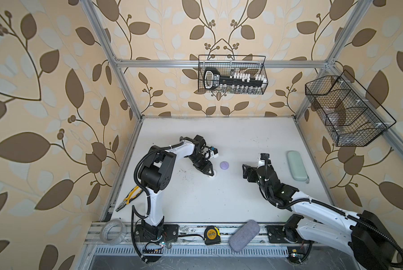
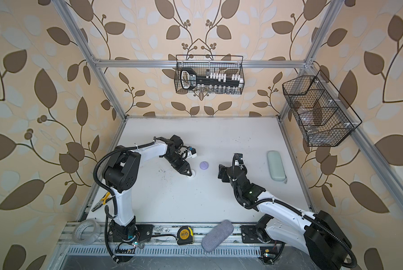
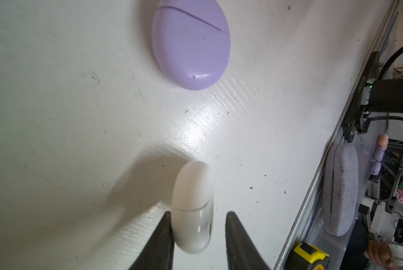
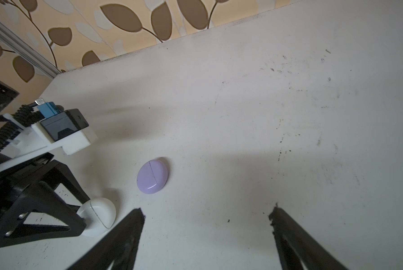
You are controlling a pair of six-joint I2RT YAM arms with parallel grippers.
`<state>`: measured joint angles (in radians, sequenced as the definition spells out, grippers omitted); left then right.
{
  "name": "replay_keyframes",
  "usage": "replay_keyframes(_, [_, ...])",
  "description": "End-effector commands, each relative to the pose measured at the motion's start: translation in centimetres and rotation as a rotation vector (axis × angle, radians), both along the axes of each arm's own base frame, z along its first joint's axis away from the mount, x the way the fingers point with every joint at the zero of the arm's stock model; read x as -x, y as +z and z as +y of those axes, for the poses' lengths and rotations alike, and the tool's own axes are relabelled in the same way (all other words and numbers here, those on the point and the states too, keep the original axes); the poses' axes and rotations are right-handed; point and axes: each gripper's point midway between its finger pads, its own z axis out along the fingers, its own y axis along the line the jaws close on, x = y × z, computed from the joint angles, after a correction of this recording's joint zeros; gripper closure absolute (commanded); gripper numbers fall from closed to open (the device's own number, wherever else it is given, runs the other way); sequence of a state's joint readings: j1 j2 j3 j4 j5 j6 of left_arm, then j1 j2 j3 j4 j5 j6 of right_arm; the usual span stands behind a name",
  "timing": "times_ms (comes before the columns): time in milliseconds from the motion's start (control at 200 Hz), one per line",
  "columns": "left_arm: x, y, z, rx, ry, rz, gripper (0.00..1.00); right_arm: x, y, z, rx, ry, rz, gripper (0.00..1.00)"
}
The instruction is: Insert the wireless bluetooth earbuds into the charging case
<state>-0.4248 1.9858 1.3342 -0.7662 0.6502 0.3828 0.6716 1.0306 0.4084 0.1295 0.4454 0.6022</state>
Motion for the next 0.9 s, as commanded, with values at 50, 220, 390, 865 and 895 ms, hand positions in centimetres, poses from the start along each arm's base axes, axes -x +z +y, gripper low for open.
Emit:
replay_keyframes(50, [-0.2, 0.8, 0.1, -0.002, 0.002, 0.002, 0.59, 0.2, -0.2, -0.1, -0.021, 0.002, -0.001, 0.13])
replay_keyframes(220, [-1.2, 0.9, 1.1, -0.036, 0.036, -0.052, 0.56, 0.2, -0.3, -0.2, -0.023, 0.004, 0.001, 0.13])
replay_keyframes(390, [-2.4, 1.8, 2.4, -0.029, 0.093, -0.076, 0.54, 0.2, -0.3, -0.4, -0.024, -0.004, 0.002, 0.13])
replay_keyframes(865, [-5.5, 6.4, 8.6, -0.022, 0.299, -0.281, 0.01, 0.2, -0.2, -0.6, -0.021, -0.018, 0.003, 0.13])
replay_keyframes(895, [-5.5, 6.8, 9.1, -0.016, 0.312, -0.297, 0.01, 0.2, -0.3, -0.7, -0.021, -0.020, 0.004, 0.12])
